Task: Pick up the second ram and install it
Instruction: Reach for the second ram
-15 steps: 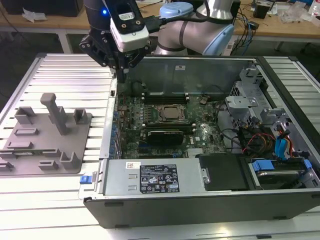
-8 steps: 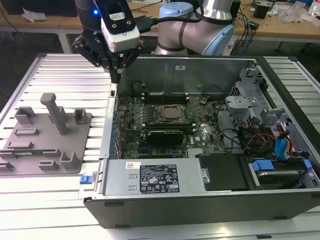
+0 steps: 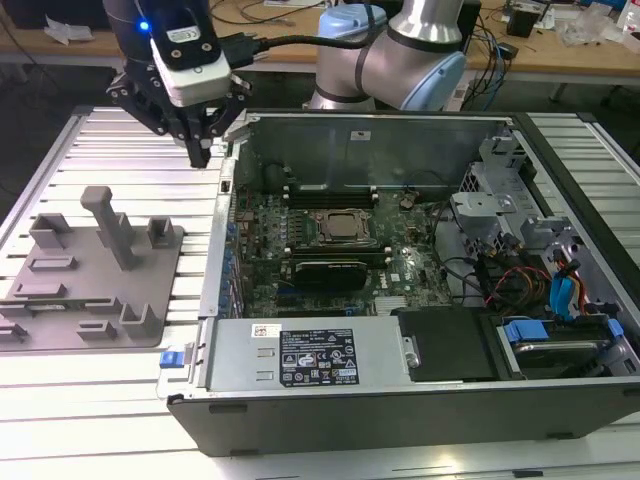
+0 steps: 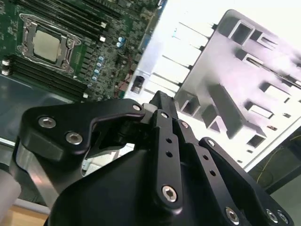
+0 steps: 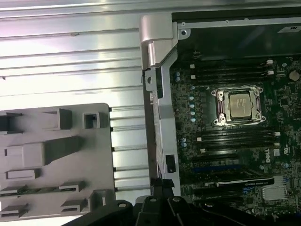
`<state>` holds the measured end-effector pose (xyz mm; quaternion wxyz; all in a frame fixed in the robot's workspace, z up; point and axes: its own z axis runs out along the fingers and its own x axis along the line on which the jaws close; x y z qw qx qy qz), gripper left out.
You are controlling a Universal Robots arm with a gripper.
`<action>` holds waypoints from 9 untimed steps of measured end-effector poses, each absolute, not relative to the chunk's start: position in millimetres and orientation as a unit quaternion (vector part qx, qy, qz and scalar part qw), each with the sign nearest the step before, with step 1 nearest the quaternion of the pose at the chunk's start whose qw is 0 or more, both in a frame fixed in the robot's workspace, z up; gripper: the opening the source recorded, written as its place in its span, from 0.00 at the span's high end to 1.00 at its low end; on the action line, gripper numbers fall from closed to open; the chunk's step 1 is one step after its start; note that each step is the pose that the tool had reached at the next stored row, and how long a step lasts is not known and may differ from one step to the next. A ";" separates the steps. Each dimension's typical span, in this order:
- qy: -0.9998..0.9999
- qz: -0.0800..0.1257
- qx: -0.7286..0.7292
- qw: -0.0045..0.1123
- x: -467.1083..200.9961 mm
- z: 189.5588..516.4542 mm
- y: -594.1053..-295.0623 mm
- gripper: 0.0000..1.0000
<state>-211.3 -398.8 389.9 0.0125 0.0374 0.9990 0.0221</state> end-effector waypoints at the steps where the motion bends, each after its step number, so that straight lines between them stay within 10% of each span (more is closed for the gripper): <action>1: 0.999 0.022 0.037 0.013 -220.3 389.5 -398.8 0.92; 9: 0.999 0.022 0.037 0.013 -262.7 387.2 -398.8 0.92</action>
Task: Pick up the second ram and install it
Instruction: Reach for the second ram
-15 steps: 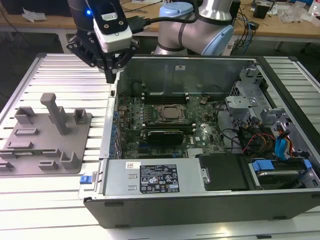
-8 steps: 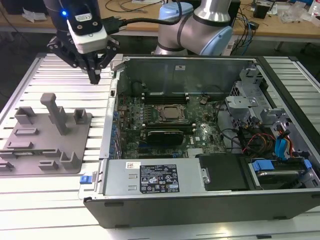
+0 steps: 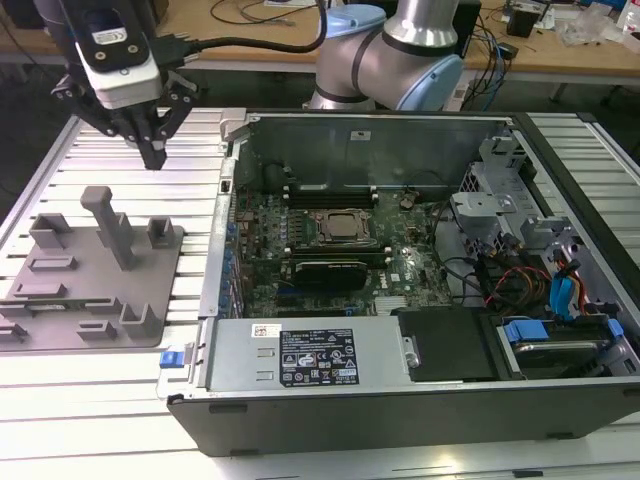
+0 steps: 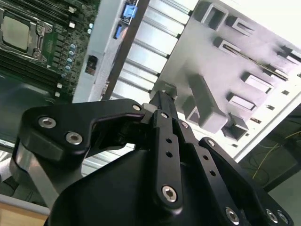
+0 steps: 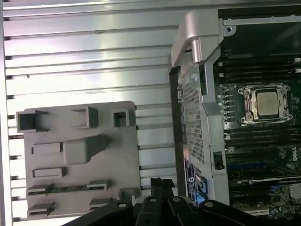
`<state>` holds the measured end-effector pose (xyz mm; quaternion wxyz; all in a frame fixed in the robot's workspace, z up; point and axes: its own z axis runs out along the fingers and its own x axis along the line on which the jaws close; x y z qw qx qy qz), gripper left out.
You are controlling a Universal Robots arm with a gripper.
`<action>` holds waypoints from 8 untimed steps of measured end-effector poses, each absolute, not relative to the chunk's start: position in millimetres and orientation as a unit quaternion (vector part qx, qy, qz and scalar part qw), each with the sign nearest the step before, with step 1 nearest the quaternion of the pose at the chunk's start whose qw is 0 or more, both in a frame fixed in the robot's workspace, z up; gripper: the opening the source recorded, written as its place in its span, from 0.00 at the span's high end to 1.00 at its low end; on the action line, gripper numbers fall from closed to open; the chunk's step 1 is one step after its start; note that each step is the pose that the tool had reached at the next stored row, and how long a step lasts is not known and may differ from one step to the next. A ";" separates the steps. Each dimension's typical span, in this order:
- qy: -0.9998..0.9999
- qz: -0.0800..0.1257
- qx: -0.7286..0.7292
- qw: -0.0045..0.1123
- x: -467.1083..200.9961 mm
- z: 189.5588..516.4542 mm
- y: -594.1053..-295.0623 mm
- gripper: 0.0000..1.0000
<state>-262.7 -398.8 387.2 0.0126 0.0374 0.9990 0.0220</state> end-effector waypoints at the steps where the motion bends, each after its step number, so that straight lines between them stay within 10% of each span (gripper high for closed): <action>1: 0.999 0.022 0.037 0.013 -267.9 386.6 -398.9 0.92; 8: 0.999 0.022 0.040 0.013 -289.7 386.0 -398.2 0.92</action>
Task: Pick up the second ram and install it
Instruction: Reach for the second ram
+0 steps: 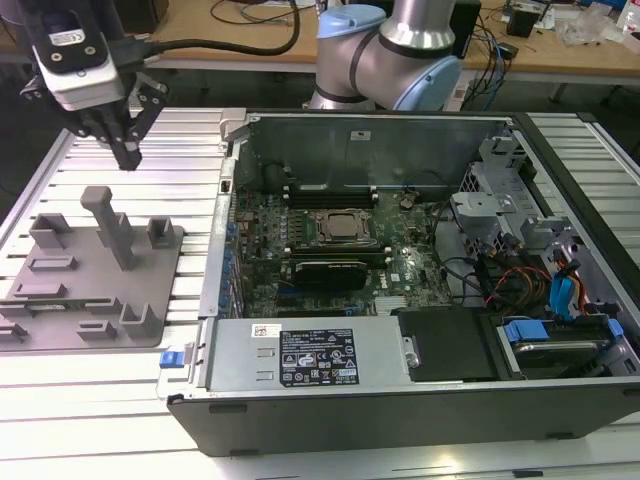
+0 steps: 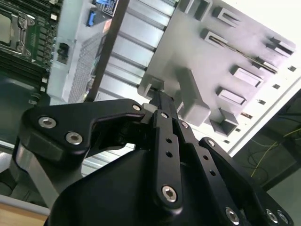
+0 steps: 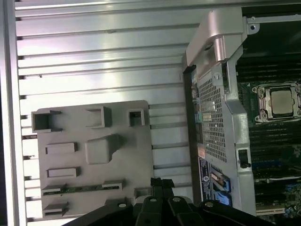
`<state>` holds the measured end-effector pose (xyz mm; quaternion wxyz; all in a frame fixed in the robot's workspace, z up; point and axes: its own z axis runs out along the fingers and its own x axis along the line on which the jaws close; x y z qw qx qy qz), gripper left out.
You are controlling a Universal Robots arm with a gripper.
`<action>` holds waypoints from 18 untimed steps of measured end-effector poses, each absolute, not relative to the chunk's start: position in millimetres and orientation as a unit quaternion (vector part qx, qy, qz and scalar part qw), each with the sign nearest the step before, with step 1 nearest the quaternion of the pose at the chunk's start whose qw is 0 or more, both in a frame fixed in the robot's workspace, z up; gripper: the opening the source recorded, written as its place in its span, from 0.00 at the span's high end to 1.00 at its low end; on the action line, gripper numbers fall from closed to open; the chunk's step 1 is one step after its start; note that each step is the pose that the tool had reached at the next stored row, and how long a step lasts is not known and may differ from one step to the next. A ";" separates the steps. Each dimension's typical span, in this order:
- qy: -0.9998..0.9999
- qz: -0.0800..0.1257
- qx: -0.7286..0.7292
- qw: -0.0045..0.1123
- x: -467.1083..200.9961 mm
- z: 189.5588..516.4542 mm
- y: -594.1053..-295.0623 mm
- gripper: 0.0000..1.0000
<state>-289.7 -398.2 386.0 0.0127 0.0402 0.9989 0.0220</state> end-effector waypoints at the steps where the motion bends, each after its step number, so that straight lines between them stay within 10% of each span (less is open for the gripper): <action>1: 0.999 0.022 0.040 0.013 -296.2 385.9 -398.2 0.92; 18: 0.999 0.022 0.040 0.013 -360.7 366.9 -403.7 0.92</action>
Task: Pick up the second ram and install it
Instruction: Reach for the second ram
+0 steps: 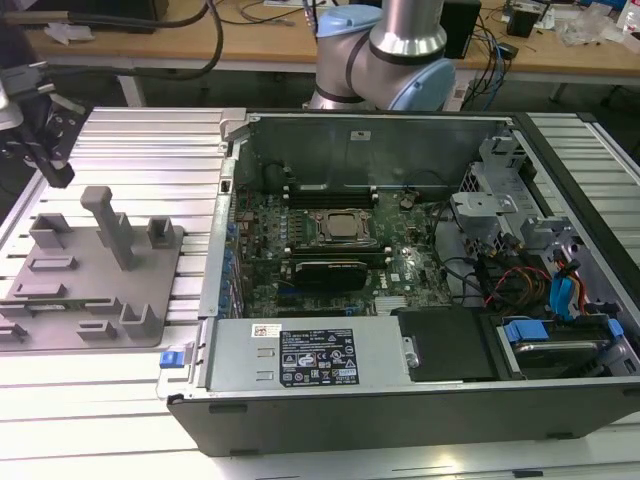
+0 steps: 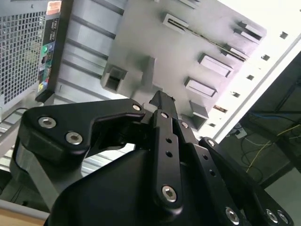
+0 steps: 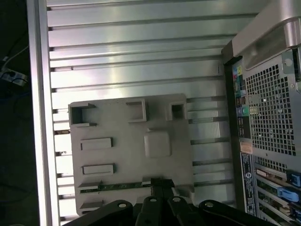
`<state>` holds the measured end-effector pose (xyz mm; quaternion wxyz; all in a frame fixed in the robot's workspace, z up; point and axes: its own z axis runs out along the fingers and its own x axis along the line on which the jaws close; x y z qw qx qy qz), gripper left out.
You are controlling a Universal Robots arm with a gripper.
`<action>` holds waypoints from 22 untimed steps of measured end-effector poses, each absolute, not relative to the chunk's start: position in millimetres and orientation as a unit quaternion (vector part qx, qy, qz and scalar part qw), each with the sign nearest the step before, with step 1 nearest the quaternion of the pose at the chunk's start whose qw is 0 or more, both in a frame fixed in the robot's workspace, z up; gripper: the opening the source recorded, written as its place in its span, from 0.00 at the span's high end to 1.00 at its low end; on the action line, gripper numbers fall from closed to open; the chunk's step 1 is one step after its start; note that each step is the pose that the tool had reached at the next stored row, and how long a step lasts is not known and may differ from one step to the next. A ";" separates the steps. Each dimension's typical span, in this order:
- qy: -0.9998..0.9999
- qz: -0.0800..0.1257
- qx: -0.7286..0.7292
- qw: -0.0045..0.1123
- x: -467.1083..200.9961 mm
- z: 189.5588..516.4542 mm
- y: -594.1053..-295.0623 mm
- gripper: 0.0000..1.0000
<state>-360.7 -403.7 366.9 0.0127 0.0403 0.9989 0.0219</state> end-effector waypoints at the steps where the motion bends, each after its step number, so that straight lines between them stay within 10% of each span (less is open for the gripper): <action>1: 0.999 0.022 0.040 0.013 -363.9 365.8 -404.2 0.92; 22: 0.999 0.022 0.040 0.013 -404.5 329.5 -427.5 0.92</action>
